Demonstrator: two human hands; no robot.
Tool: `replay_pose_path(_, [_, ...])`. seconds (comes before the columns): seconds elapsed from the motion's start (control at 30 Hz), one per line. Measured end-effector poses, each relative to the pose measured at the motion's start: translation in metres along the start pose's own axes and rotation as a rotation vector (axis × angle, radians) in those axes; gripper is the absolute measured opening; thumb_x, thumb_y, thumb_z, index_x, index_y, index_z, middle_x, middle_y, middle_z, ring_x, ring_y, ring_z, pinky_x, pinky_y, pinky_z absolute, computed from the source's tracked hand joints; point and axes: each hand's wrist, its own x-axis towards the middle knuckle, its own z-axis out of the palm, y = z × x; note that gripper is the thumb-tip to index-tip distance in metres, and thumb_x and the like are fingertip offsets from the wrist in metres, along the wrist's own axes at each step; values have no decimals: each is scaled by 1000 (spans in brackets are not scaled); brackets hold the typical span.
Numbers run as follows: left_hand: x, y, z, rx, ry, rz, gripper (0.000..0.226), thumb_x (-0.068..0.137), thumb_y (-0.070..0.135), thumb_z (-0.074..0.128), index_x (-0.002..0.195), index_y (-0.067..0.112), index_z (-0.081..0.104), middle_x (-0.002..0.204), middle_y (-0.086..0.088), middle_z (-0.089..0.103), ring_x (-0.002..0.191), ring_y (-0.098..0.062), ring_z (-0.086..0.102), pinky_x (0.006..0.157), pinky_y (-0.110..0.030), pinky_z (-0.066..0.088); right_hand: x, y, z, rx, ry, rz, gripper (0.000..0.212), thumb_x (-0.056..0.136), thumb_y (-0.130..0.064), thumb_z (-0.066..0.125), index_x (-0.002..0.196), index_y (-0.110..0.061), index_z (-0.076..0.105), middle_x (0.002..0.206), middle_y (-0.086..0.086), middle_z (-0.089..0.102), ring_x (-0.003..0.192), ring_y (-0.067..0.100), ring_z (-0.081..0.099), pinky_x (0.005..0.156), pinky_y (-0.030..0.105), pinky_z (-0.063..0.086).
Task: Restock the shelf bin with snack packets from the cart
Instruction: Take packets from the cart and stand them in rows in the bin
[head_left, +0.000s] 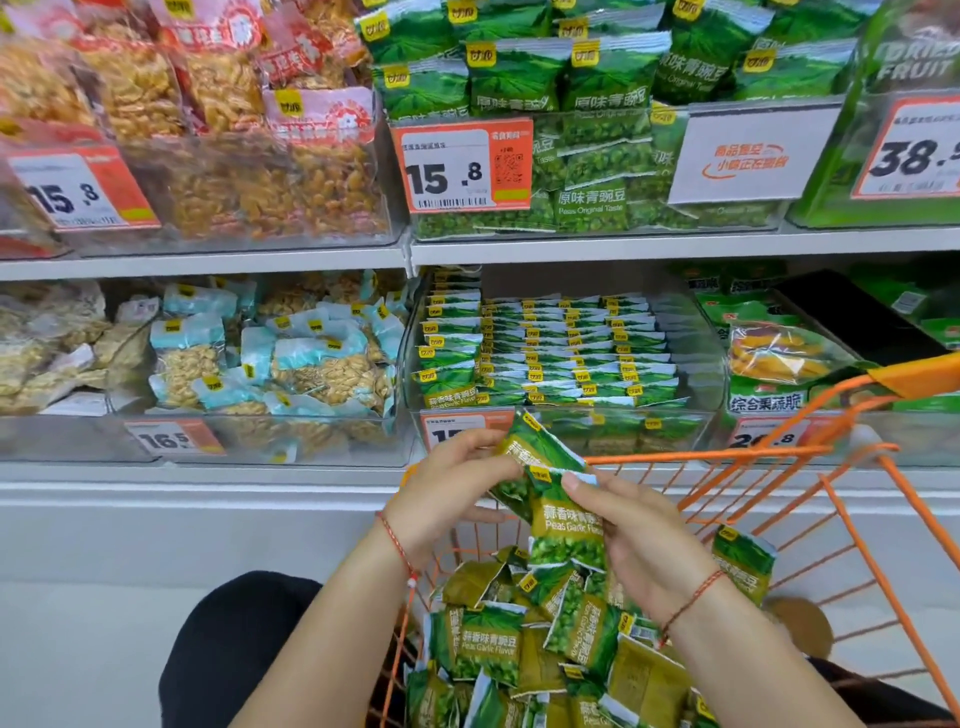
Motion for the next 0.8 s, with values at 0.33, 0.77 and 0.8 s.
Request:
replay_pose_path(0.33, [17, 14, -57, -20, 62, 70, 77, 83, 21, 69, 144, -4, 28, 115, -7, 57, 103, -14, 62, 75, -31, 59, 19, -40, 23, 188, 1, 70, 27, 92, -6, 52, 116, -14, 60, 90, 3, 68, 74, 17, 66, 53, 25, 57])
replay_pose_path(0.77, [39, 0, -120, -415, 396, 240, 45, 74, 20, 69, 115, 6, 57, 97, -9, 68, 82, -18, 64, 70, -29, 46, 123, -80, 86, -1267, -56, -251, 30, 82, -40, 70, 102, -17, 71, 112, 1, 65, 78, 8, 52, 69, 22, 41])
replay_pose_path(0.8, [42, 0, -121, -423, 404, 233, 44, 70, 23, 69, 111, 8, 59, 98, -9, 68, 85, -19, 64, 74, -32, 45, 127, -79, 90, -1313, -61, -237, 31, 81, -40, 70, 102, -17, 71, 112, 0, 65, 83, 11, 53, 72, 23, 41])
